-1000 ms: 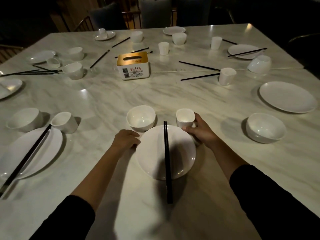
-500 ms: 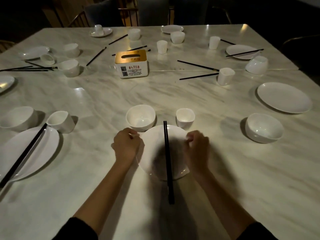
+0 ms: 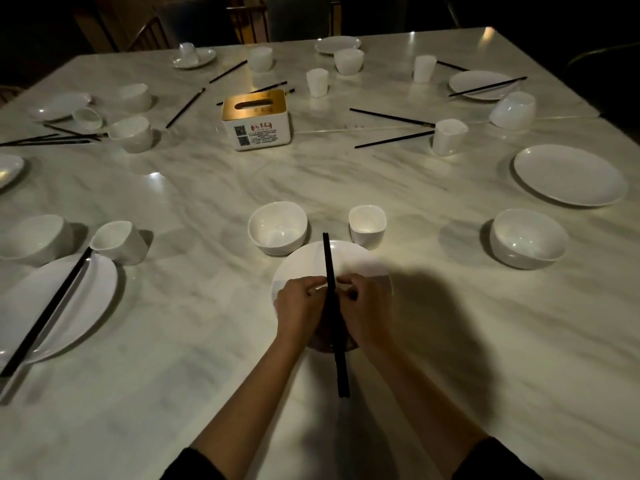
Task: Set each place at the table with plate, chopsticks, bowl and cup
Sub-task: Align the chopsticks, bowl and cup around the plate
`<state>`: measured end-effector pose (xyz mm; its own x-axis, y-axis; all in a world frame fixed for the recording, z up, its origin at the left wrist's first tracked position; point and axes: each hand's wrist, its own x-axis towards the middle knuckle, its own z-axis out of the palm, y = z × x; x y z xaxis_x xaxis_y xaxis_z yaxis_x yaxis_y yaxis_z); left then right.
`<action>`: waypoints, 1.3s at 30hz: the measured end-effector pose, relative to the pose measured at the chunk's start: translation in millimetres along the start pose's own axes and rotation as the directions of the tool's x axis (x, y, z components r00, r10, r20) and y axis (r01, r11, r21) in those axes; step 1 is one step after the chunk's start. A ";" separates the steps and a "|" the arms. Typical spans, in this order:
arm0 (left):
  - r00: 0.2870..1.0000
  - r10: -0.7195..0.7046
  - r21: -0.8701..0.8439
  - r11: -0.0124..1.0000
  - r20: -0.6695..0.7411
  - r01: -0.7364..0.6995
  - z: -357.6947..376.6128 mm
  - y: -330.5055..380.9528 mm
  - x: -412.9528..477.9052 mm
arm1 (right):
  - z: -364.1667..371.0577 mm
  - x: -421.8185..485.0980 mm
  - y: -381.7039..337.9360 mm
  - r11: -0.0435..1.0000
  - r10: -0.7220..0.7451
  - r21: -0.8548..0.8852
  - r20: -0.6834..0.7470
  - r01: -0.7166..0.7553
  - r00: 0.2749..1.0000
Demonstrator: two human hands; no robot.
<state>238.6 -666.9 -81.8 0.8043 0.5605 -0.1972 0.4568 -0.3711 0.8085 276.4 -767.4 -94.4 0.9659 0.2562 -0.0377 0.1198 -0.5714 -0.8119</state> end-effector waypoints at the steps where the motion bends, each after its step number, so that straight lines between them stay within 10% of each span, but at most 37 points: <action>1: 1.000 -0.004 -0.006 1.000 0.001 0.004 -0.1 0.3 0.1 | 0.0 0.3 -0.3 1.000 -0.002 -0.005 -0.004 0.002 1.000; 21: 1.000 0.011 -0.023 1.000 0.012 -0.011 -6.7 5.6 -3.4 | -0.4 2.2 -0.4 1.000 -0.024 -0.015 0.000 0.024 1.000; 27: 0.900 -0.128 -0.153 0.986 -0.417 0.069 -46.9 1.0 26.8 | -32.2 42.8 6.0 0.996 -0.077 0.011 -0.392 0.089 0.917; 33: 0.940 -0.313 -0.289 0.920 -0.138 0.264 -65.4 -2.0 78.3 | -53.9 105.8 13.8 0.999 -0.021 0.030 0.125 0.017 0.992; 39: 0.940 -0.317 -0.356 0.899 -0.129 0.255 -59.7 -4.4 88.1 | -55.0 114.6 13.0 0.999 -0.024 -0.030 0.157 0.029 0.987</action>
<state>284.7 -571.6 -69.6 0.5619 0.7398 -0.3701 0.4803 0.0726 0.8741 401.3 -788.4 -77.3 0.9146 0.3893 -0.1093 0.1548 -0.5868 -0.7948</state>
